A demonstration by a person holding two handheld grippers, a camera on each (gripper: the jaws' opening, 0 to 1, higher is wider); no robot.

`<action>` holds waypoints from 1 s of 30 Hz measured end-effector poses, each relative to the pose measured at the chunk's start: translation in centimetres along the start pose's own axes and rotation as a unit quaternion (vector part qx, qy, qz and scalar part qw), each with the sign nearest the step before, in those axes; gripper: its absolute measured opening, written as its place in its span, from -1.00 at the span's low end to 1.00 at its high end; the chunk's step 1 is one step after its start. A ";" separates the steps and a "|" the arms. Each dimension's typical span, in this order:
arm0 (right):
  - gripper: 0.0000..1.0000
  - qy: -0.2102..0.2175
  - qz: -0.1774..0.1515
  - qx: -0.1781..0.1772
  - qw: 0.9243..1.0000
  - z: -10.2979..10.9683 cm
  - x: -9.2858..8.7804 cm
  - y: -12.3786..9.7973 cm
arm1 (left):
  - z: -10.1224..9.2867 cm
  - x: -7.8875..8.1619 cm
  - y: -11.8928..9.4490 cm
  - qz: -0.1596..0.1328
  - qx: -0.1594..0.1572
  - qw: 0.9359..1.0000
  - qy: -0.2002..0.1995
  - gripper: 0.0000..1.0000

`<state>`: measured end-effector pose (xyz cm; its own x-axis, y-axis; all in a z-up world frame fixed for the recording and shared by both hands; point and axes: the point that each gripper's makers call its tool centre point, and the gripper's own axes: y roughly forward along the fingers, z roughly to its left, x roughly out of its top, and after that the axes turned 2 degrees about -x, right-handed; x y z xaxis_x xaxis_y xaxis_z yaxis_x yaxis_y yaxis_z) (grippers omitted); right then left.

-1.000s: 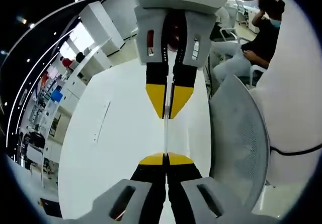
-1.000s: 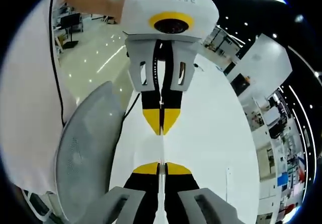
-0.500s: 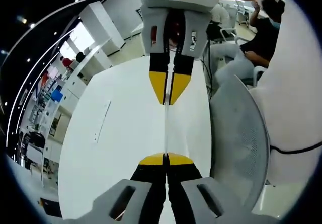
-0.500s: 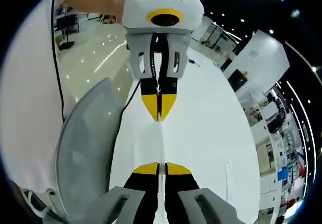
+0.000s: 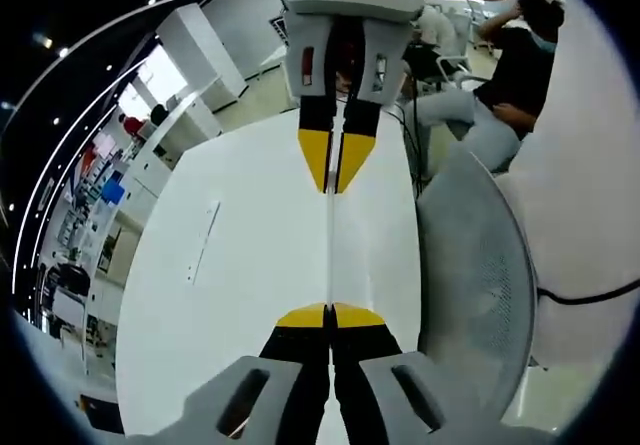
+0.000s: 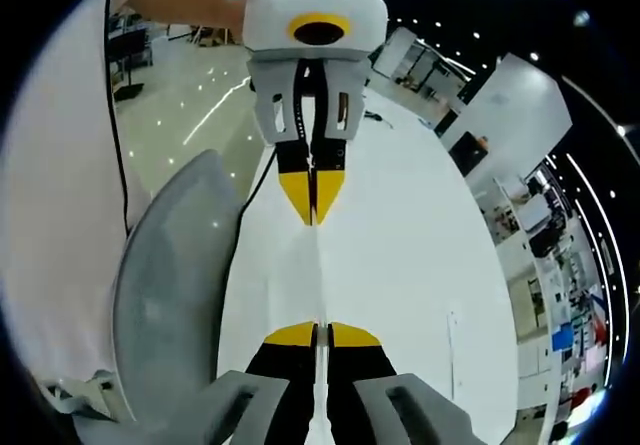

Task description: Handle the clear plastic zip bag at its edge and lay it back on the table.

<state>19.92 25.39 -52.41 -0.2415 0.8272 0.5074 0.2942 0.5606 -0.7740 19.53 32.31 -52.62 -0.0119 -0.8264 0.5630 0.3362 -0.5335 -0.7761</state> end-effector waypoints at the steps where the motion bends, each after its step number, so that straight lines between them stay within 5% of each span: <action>1: -1.00 0.001 0.001 -0.001 1.000 0.0 -0.1 -0.1 | 0.0 0.0 0.0 0.000 0.000 1.000 0.000 -1.00; 30: -1.00 0.016 0.022 -0.004 1.000 0.0 -2.4 -1.3 | 0.7 -1.0 -0.2 0.005 0.006 1.000 0.001 -1.00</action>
<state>20.14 22.73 -52.64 -0.1995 0.8514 0.4852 0.3116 0.5245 -0.7923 20.09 33.34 -52.81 -0.0106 -0.8326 0.5538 0.3474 -0.5224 -0.7787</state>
